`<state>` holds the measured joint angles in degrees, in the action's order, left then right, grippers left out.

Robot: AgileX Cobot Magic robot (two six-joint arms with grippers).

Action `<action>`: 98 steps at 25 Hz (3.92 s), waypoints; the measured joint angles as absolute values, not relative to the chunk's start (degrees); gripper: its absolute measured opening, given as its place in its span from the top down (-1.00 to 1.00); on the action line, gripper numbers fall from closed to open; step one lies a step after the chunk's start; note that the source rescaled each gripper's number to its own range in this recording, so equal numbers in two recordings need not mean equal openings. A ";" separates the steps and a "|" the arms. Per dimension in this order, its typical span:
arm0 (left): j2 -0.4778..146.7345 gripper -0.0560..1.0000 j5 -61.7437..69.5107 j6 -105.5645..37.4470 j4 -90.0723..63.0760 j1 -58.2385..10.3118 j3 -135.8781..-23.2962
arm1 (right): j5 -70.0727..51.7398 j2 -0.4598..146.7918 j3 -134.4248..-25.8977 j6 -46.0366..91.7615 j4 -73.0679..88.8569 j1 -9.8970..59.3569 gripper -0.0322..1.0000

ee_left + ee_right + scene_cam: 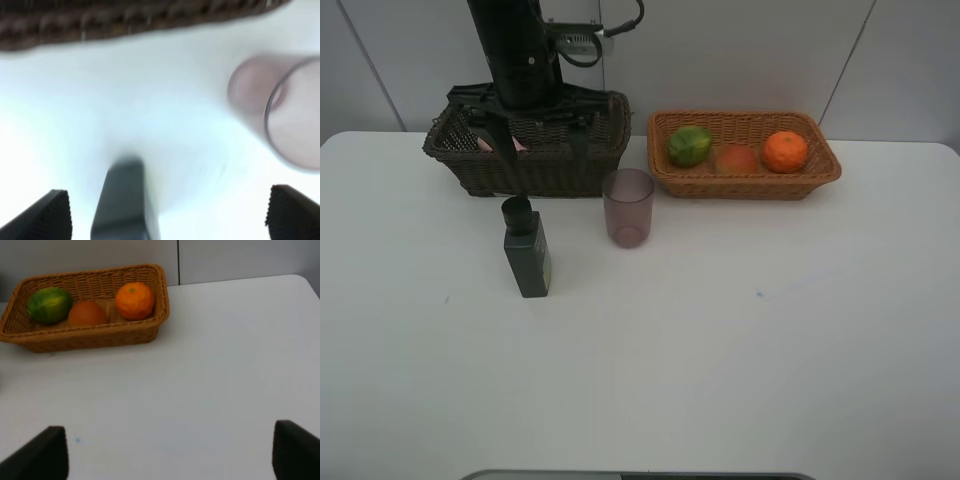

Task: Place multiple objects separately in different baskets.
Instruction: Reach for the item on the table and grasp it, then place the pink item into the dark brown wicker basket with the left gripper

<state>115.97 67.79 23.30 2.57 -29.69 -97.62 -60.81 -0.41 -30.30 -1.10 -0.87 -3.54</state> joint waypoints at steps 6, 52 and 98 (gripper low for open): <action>113.08 -1.00 68.48 28.32 8.98 -34.20 -94.89 | -60.81 -0.41 -30.30 -1.10 -0.87 -3.54 -0.44; 109.37 -1.00 45.14 34.44 3.92 -31.01 -69.19 | -60.81 -0.41 -30.30 -1.10 -0.87 -3.54 -0.44; 107.19 -0.02 44.08 37.66 2.98 -30.59 -71.01 | -60.81 -0.41 -30.30 -1.10 -0.87 -3.54 -0.44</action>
<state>107.19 44.08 37.66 2.98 -30.59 -71.01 -60.81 -0.41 -30.30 -1.10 -0.87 -3.54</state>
